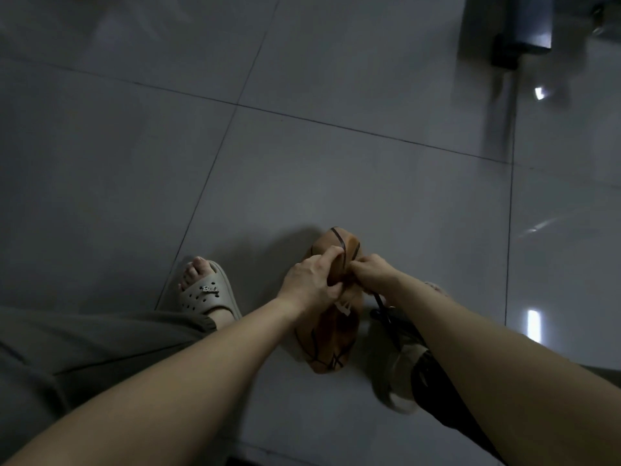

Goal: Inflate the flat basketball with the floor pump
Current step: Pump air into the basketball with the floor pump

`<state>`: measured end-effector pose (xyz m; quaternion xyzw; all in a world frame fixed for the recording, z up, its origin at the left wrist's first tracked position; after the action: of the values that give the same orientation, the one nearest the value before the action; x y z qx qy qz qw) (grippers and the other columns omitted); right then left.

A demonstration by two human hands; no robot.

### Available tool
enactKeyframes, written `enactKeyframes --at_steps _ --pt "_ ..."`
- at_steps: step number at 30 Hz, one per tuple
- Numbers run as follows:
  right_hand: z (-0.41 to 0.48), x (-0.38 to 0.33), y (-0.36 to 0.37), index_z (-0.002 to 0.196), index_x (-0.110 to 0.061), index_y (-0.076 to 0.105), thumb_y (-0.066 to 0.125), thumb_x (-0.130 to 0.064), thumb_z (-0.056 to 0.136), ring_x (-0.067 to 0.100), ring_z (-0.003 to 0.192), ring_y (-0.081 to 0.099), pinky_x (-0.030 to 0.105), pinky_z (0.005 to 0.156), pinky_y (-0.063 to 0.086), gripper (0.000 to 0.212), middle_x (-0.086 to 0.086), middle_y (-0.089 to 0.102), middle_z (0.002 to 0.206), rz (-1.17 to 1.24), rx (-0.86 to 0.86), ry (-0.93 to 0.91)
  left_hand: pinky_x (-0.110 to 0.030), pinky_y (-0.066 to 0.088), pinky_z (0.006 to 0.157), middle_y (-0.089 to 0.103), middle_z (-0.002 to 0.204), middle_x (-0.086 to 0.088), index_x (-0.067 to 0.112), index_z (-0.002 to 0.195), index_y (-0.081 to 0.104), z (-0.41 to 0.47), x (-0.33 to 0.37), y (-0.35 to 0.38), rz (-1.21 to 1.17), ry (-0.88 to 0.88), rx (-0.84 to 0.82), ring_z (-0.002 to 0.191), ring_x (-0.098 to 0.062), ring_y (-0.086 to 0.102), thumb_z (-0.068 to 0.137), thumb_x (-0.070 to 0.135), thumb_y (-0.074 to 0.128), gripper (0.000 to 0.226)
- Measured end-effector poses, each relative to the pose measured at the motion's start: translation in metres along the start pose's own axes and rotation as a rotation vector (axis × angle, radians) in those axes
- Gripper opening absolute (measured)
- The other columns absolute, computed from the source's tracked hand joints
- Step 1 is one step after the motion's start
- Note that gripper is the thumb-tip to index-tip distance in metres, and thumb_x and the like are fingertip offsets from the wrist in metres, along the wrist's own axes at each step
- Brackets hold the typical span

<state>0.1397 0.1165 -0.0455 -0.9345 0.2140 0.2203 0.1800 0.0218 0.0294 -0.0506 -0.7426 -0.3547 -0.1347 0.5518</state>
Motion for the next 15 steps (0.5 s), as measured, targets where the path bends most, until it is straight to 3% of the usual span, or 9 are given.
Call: enactKeyframes --at_steps 3,6,8,10,12,15 --pt "-0.007 0.006 -0.021 0.092 -0.007 0.059 0.036 -0.026 0.103 0.015 0.065 0.046 0.025 0.057 0.038 0.032 0.003 0.051 0.077 0.035 0.034 0.039 -0.043 0.053 0.085 0.060 0.112 -0.001 0.027 0.127 0.038 0.006 -0.006 -0.006 0.000 -0.137 0.023 0.099 -0.025 0.062 0.078 0.058 0.073 0.068" --pt "-0.006 0.019 -0.031 0.101 -0.006 0.059 0.038 -0.029 0.100 0.021 0.075 0.047 0.031 0.068 0.039 0.031 0.009 0.052 0.086 0.058 0.036 0.112 -0.038 0.055 0.082 0.066 0.098 0.004 0.024 0.104 0.058 0.013 -0.007 -0.001 -0.064 -0.302 -0.079 0.090 -0.018 0.064 0.077 0.063 0.071 0.050" --pt "-0.006 0.029 -0.032 0.101 -0.009 0.059 0.045 -0.036 0.097 0.022 0.078 0.050 0.031 0.069 0.039 0.030 0.011 0.054 0.091 0.050 0.027 0.172 -0.034 0.055 0.076 0.066 0.085 0.005 0.024 0.086 0.065 0.018 -0.002 0.002 -0.103 -0.343 -0.157 0.082 -0.017 0.065 0.081 0.060 0.070 0.036" --pt "-0.008 0.037 -0.032 0.117 -0.007 0.056 0.049 -0.044 0.098 0.020 0.080 0.052 0.029 0.064 0.038 0.042 0.008 0.056 0.095 0.030 -0.003 0.237 -0.033 0.053 0.073 0.064 0.079 0.005 0.023 0.077 0.064 0.022 0.005 0.002 -0.101 -0.332 -0.161 0.083 -0.020 0.066 0.084 0.057 0.069 0.035" --pt "-0.010 0.044 -0.033 0.132 -0.009 0.048 0.049 -0.054 0.096 0.021 0.083 0.052 0.030 0.066 0.040 0.058 0.003 0.051 0.092 0.007 -0.060 0.294 -0.035 0.053 0.076 0.061 0.084 0.004 0.023 0.083 0.059 0.026 0.011 0.001 -0.018 -0.265 -0.100 0.089 -0.022 0.064 0.081 0.057 0.070 0.036" --pt "-0.008 0.053 -0.039 0.139 -0.014 0.040 0.055 -0.069 0.083 0.029 0.085 0.053 0.035 0.067 0.046 0.080 0.012 0.053 0.103 -0.058 -0.129 0.338 -0.041 0.045 0.098 0.049 0.119 -0.002 0.026 0.117 0.048 0.033 0.015 0.000 0.133 -0.021 -0.006 0.114 -0.024 0.049 0.074 0.058 0.075 0.060"
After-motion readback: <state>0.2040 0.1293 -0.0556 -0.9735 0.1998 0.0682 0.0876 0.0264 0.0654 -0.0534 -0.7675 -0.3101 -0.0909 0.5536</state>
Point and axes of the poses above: each hand's wrist, its own z-axis towards the middle knuckle, its own y-axis out of the palm, x = y × z, the point moved 4 cm from there along z, towards the middle knuckle
